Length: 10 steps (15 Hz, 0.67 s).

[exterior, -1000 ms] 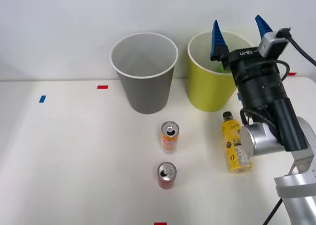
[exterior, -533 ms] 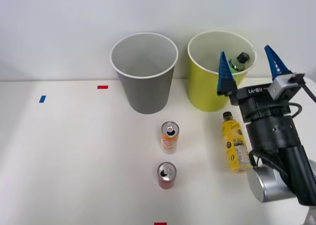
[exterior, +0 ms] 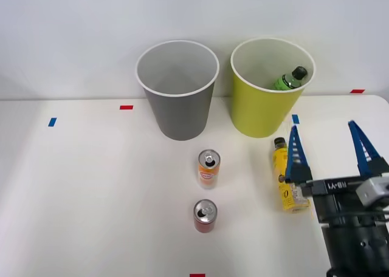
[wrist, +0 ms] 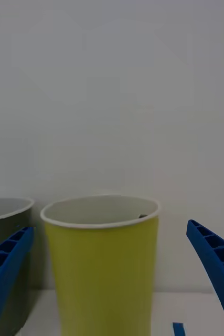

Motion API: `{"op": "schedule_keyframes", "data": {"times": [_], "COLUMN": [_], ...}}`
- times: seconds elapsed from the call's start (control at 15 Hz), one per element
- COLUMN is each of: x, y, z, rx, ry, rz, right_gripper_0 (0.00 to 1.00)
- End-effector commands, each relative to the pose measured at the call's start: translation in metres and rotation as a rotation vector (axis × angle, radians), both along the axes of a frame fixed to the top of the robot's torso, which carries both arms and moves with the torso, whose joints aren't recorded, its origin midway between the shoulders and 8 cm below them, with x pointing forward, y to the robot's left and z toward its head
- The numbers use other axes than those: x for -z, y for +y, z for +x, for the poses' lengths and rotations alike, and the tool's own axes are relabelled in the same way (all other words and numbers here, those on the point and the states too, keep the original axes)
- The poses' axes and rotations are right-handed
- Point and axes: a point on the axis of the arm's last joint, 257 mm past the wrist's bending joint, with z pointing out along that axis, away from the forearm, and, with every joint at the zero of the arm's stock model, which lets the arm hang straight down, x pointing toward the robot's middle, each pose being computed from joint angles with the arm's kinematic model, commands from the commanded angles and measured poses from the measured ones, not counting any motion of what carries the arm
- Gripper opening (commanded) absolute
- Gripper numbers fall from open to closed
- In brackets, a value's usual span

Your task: Put cans in the gray bin, plastic bottles in the light green bin

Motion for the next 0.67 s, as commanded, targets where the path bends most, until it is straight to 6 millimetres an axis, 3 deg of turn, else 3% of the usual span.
{"op": "schedule_keyframes", "data": {"times": [0.07, 0.33, 0.67], "x": [0.023, 0.052, 0.076], "y": [-0.012, -0.023, -0.032], "z": [-0.031, -0.061, -0.083], "rx": [0.025, 0.057, 0.085], "ry": [0.039, 0.120, 0.202], "rz": [0.014, 0.010, 0.019], "right_gripper_0": [1.00, 1.00, 1.00]}}
